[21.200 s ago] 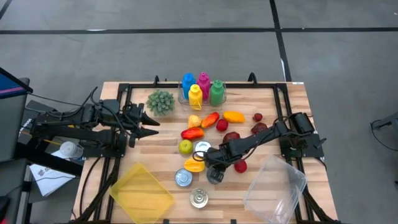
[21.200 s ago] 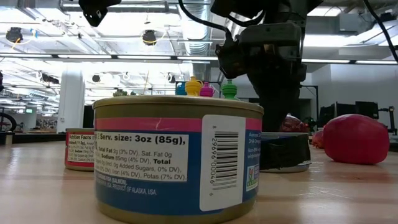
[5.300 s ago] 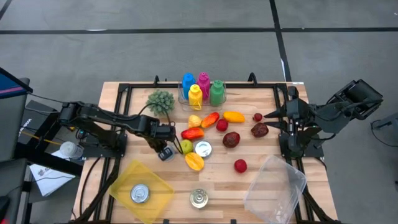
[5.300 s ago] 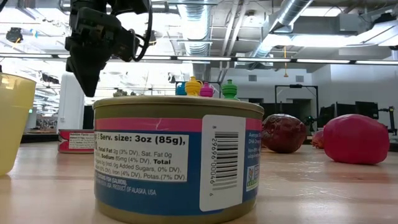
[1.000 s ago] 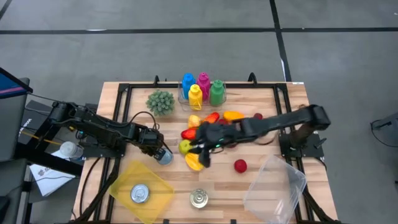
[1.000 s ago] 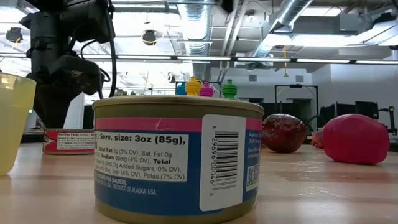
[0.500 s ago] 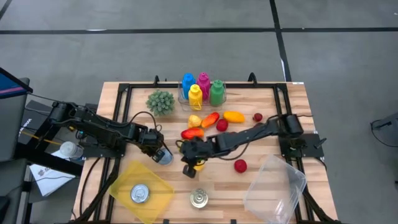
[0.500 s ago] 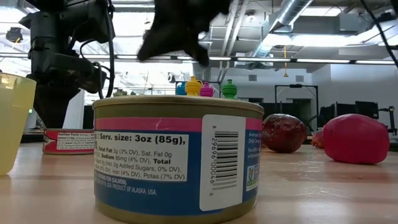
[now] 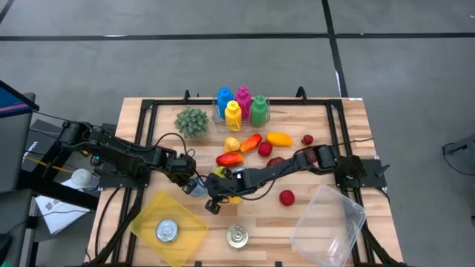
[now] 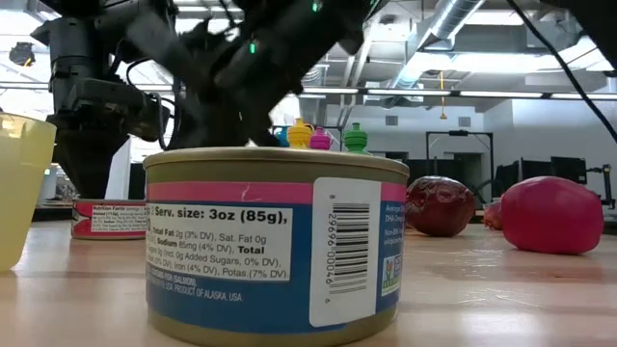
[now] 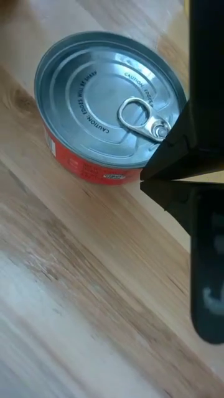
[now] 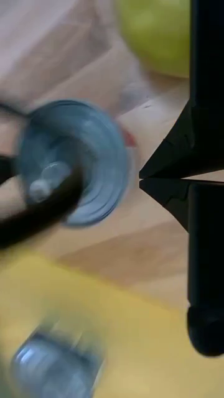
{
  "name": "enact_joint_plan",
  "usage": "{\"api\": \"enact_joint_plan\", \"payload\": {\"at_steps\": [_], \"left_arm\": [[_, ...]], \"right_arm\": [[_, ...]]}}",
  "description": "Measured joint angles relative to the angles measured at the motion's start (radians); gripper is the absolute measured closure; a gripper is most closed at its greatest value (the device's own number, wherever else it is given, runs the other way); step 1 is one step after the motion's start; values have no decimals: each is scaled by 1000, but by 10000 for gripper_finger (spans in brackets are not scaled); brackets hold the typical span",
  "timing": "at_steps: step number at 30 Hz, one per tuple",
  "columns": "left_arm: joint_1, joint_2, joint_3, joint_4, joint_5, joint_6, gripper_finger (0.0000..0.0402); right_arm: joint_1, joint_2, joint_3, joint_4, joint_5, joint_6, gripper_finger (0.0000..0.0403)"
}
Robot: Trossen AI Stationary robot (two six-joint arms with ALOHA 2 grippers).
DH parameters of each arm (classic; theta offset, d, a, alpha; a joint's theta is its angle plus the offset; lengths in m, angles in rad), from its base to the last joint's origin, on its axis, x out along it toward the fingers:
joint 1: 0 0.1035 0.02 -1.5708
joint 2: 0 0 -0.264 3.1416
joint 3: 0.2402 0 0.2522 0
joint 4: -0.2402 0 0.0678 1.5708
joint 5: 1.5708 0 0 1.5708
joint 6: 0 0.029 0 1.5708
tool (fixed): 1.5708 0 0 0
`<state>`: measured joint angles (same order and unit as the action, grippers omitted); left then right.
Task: Pick & Place Food Item
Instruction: Put the red tuna can into the yellow bin
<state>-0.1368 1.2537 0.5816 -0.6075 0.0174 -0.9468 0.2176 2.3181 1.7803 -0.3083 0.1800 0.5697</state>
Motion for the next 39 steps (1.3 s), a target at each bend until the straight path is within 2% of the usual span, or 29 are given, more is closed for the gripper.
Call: {"api": "enact_joint_plan", "payload": {"at_steps": [9,15,31,39], "left_arm": [[0,0,-58,56,1,-4,401],[0,0,-68,110,8,-7,401],[1,0,-69,157,1,-7,401],[1,0,-69,175,-1,-7,401]], "right_arm": [[3,27,17,-84,13,-3,403],[-18,27,15,-60,59,-40,403],[-29,40,15,-48,81,-54,403],[-21,96,19,-15,36,-22,403]]}}
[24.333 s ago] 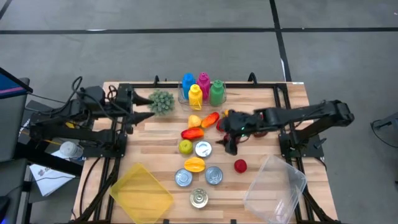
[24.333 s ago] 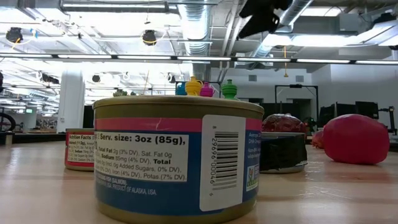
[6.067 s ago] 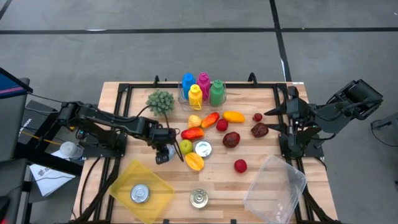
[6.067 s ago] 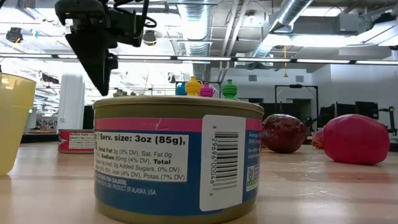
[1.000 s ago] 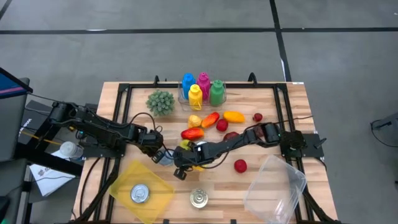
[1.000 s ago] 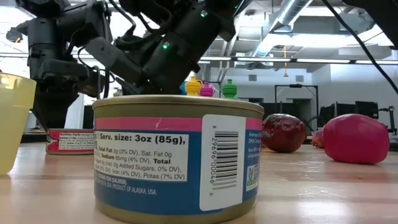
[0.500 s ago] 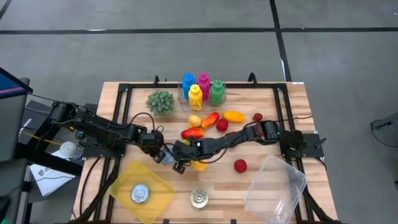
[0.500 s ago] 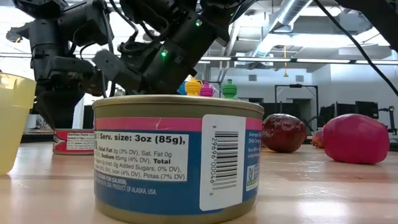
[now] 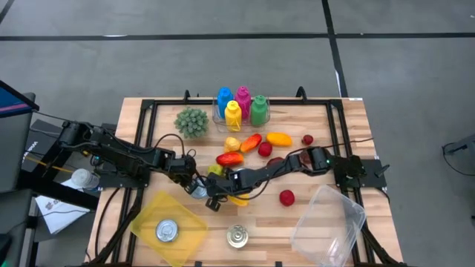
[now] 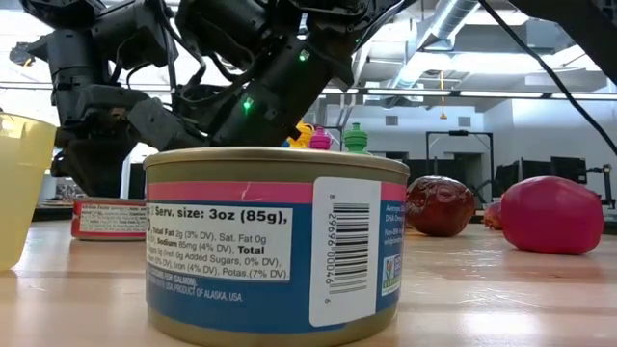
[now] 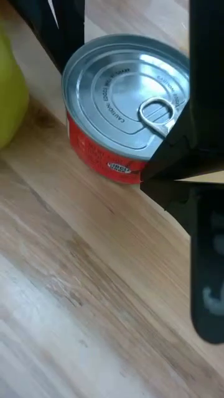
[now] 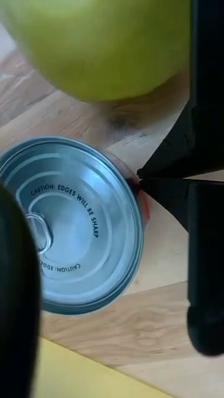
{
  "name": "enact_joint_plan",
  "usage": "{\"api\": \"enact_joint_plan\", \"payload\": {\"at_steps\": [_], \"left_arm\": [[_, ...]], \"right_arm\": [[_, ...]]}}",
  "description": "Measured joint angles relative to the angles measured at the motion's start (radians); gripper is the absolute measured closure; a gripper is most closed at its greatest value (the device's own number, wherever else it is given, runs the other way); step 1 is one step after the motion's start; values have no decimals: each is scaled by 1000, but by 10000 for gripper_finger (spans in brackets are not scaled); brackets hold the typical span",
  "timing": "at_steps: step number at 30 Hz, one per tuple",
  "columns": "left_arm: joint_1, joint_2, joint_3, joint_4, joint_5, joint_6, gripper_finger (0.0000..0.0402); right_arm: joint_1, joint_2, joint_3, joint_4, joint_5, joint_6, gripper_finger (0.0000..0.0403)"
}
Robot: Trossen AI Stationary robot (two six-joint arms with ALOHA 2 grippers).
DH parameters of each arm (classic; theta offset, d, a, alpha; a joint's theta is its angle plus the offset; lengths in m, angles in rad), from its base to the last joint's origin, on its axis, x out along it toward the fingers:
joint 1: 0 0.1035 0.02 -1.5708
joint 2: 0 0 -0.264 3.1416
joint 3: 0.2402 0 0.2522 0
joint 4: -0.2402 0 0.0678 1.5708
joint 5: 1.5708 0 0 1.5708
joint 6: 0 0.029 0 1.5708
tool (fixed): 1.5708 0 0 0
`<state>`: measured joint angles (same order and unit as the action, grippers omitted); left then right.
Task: Pick & Place Food Item
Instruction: Put the red tuna can into the yellow bin
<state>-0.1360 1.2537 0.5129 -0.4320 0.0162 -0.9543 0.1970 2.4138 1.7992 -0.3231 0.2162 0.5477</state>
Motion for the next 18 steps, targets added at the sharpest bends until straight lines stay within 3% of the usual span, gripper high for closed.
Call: {"api": "enact_joint_plan", "payload": {"at_steps": [18], "left_arm": [[0,-39,-1,17,43,-9,401]], "right_arm": [[-6,-32,58,-54,-31,-46,403]]}}
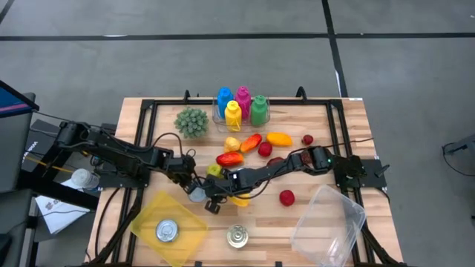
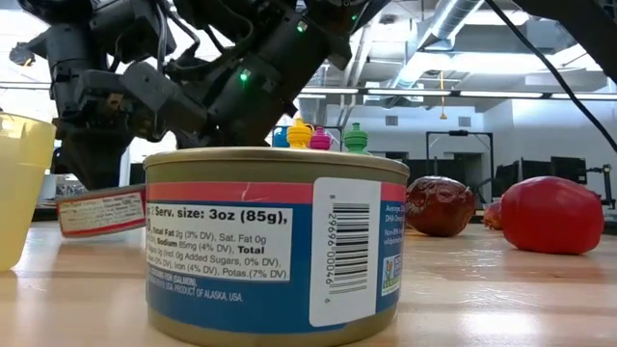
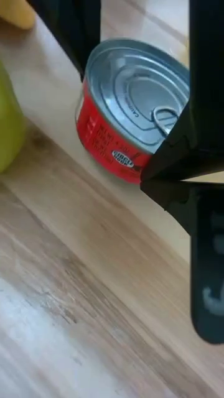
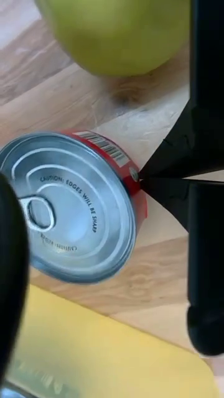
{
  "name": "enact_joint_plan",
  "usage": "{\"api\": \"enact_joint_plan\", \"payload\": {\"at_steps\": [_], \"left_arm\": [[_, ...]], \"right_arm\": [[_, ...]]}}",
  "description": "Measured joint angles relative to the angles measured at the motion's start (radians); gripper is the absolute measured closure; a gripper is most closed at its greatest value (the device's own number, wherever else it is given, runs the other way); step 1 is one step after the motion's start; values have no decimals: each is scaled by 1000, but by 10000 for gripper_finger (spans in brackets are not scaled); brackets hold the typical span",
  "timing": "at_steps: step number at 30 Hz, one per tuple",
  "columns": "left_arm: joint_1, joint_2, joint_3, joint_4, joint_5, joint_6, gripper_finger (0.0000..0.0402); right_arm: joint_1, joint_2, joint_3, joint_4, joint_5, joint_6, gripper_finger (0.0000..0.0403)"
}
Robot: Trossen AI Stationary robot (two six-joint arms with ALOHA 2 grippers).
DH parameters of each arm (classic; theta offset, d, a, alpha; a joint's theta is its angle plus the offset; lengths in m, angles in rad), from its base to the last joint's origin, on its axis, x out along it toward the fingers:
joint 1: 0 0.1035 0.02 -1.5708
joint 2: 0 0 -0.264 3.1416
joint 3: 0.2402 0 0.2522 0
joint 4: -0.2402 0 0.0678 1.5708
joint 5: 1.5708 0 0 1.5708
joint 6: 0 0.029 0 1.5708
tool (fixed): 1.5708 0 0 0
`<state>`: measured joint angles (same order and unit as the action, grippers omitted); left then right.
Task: Pick & Place Food Item
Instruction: Put the red tuna can into the yellow bin
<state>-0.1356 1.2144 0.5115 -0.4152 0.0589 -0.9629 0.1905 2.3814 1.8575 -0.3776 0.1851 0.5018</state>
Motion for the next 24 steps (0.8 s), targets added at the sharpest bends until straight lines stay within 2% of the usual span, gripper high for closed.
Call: {"api": "enact_joint_plan", "payload": {"at_steps": [15,24], "left_arm": [[30,-150,5,19,-10,-10,401],[32,-156,5,22,29,-13,401]], "right_arm": [[5,-15,6,32,-8,-5,403],[-7,-21,107,28,47,-75,403]]}}
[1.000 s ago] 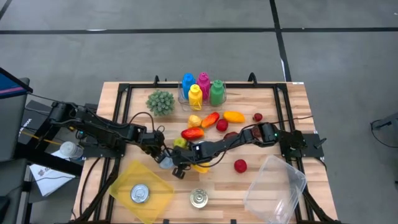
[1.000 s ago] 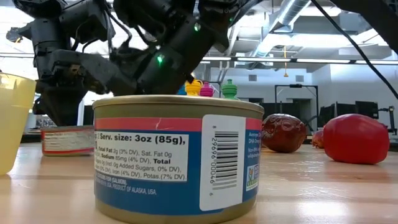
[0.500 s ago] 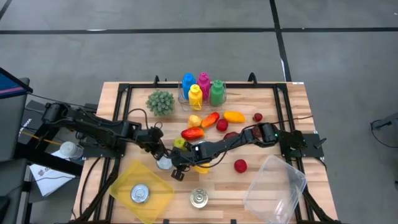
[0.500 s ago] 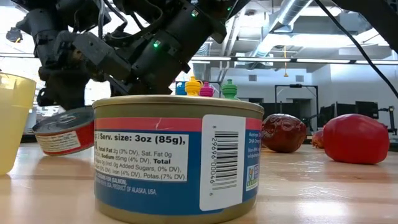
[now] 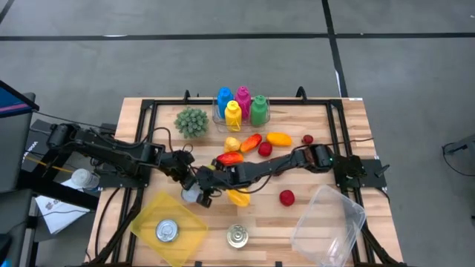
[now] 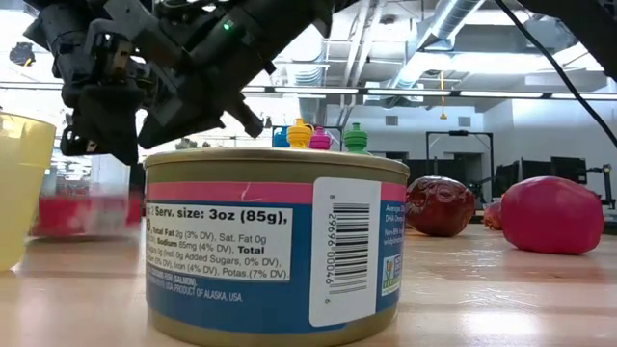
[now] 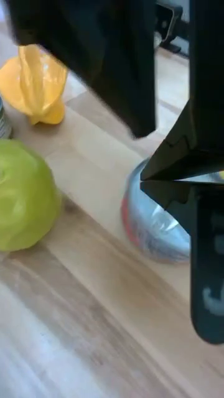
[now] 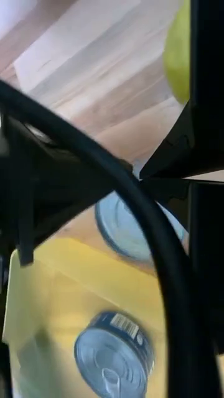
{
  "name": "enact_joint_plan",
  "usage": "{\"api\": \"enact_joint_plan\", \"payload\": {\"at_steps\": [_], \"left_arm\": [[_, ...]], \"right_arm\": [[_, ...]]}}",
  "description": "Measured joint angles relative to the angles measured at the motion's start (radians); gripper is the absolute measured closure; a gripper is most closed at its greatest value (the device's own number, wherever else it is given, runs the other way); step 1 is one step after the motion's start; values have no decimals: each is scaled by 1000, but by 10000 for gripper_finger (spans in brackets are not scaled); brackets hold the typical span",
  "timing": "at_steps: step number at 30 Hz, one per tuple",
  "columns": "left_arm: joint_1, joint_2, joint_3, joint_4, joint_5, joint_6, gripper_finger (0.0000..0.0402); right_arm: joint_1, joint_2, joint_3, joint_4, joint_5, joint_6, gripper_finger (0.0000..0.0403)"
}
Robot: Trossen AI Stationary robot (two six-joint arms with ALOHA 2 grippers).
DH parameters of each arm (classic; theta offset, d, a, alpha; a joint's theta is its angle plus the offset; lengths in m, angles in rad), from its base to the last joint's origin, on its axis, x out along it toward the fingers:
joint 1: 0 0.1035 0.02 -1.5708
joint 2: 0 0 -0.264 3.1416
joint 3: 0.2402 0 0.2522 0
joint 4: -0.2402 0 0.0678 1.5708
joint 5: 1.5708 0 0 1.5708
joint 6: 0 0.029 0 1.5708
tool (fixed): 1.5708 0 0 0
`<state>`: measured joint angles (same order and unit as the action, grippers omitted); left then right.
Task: Pick & Place Food Item
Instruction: Put the red tuna can into the yellow bin
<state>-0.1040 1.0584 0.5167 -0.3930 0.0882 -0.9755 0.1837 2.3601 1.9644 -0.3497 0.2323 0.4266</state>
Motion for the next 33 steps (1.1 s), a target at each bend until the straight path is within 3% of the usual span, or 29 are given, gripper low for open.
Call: {"api": "enact_joint_plan", "payload": {"at_steps": [10,19,33], "left_arm": [[-2,-34,2,-90,81,-8,402],[-3,-70,2,-390,-10,-54,402],[-9,112,2,-339,22,-24,402]], "right_arm": [[-3,3,42,-58,-18,-34,403],[25,16,43,-124,-23,-30,403],[48,17,-130,88,-22,113,403]]}}
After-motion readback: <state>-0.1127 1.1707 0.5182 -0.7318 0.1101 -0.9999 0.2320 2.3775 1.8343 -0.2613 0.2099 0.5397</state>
